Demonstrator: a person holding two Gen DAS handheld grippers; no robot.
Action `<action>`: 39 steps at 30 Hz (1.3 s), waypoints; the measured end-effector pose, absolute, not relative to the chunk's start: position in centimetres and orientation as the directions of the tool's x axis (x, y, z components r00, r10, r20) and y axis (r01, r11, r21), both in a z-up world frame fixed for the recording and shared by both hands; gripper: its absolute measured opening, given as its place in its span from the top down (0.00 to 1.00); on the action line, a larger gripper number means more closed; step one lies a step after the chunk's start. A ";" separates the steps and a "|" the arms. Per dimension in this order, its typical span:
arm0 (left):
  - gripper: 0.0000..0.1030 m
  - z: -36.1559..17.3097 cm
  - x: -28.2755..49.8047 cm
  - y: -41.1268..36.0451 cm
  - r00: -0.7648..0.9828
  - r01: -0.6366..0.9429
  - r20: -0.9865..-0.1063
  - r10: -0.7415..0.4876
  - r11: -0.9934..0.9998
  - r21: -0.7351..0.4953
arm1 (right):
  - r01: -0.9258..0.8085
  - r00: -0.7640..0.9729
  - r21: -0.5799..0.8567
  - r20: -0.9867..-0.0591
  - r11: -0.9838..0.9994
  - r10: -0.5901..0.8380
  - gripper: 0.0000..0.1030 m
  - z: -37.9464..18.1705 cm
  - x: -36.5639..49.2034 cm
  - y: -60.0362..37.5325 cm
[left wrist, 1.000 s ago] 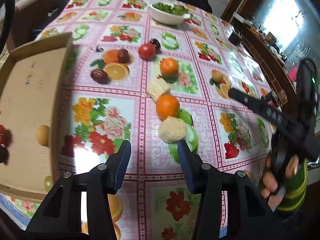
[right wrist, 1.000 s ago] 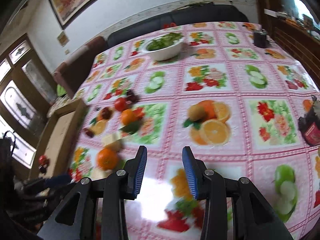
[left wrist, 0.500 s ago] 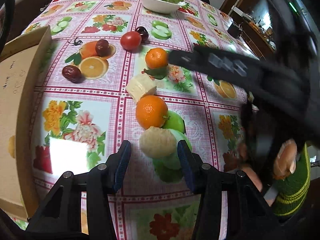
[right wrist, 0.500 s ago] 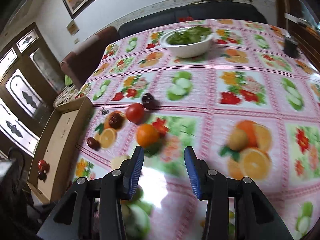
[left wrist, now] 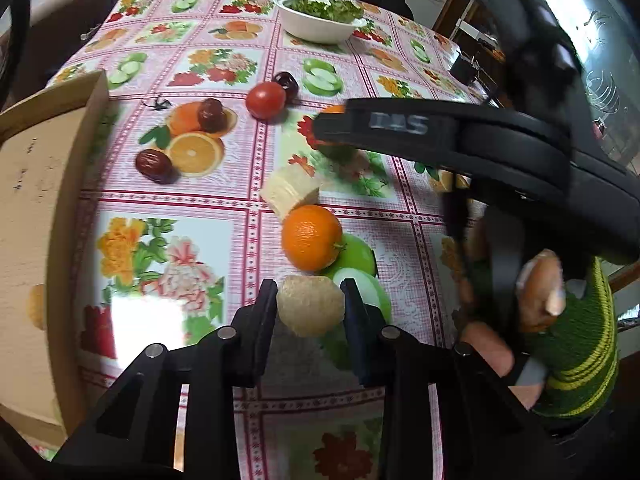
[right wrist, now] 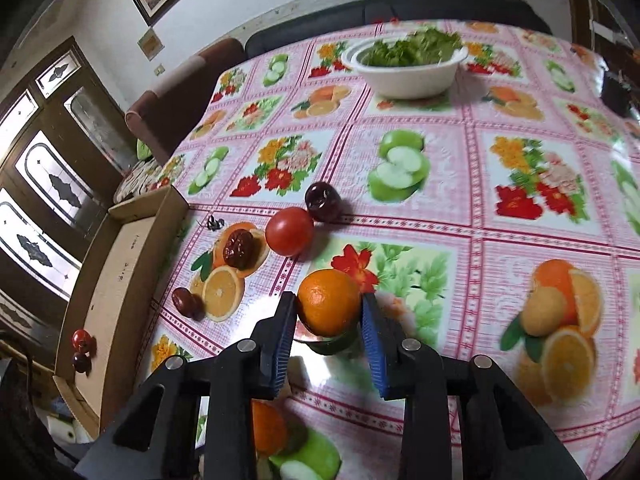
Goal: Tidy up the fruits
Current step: 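Close the right tool on an orange while the left tool approaches the beige ball, then carry the beige ball into the tray and open the left tool while the right tool releases the orange there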
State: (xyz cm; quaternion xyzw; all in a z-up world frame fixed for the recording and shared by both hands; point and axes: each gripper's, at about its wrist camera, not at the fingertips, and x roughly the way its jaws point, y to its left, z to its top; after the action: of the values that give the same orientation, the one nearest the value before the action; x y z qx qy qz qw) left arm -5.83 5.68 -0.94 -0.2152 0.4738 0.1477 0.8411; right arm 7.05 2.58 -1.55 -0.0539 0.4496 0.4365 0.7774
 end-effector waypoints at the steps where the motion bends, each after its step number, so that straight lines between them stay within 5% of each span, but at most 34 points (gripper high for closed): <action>1: 0.71 -0.7 -6.1 5.7 0.510 -0.455 -0.859 0.049 0.862 -0.221 | -0.725 0.217 0.315 -0.740 0.613 0.636 0.68 -1.2 6.9 2.2; 12: 0.72 3.1 -9.5 6.9 0.540 -0.518 -0.820 0.190 0.843 -0.146 | -0.731 0.235 0.336 -0.693 0.594 0.682 0.68 2.0 4.3 -0.3; 39: 0.71 4.0 -13.2 10.6 0.527 -0.612 -0.799 0.291 0.781 -0.119 | -0.799 0.191 0.308 -0.684 0.516 0.704 0.68 3.7 -1.1 1.9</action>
State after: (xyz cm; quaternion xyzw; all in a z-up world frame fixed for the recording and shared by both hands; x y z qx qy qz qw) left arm -13.17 10.56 3.96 -0.1971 0.4077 0.2654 0.8512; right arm -1.14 1.86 3.69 -0.0584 0.4076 0.4884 0.7694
